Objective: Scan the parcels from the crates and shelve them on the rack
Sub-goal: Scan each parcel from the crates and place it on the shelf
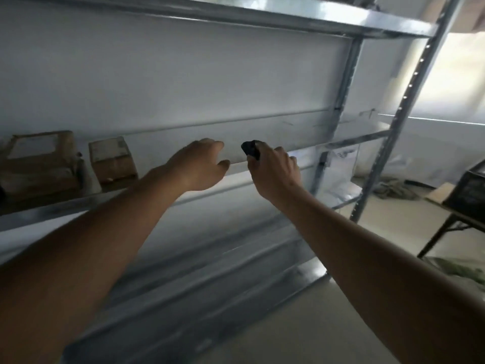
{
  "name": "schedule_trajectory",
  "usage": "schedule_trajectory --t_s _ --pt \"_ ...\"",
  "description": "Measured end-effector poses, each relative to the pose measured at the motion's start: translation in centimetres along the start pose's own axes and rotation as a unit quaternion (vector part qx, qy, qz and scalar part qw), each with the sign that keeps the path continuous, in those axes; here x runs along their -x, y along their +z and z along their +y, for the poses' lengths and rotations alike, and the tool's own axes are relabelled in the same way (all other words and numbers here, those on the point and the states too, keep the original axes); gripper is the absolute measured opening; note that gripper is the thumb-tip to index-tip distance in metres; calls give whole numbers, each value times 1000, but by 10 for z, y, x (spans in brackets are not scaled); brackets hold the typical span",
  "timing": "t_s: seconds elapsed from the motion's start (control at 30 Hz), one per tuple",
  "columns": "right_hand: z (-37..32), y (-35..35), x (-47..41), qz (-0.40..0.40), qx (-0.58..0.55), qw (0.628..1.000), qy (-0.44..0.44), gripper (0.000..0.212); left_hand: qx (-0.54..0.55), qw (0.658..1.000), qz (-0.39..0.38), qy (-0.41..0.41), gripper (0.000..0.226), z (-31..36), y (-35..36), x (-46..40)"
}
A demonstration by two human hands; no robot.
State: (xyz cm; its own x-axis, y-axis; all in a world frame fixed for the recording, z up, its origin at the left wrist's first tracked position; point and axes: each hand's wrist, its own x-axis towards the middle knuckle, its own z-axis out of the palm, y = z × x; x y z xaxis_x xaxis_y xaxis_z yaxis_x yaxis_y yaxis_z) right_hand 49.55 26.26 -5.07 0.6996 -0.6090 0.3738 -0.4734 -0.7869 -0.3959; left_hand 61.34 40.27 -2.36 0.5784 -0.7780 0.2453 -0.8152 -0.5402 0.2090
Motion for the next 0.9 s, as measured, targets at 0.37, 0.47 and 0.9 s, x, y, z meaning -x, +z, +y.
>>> schedule_trajectory --t_s 0.37,0.47,0.9 --pt "225 -119 47 63 58 992 96 43 37 989 -22 141 55 246 74 -61" --pt "298 -156 56 72 81 988 114 42 52 984 -35 166 50 321 103 -82" --pt "568 -266 80 96 124 952 265 42 85 951 -109 276 56 607 214 -180"
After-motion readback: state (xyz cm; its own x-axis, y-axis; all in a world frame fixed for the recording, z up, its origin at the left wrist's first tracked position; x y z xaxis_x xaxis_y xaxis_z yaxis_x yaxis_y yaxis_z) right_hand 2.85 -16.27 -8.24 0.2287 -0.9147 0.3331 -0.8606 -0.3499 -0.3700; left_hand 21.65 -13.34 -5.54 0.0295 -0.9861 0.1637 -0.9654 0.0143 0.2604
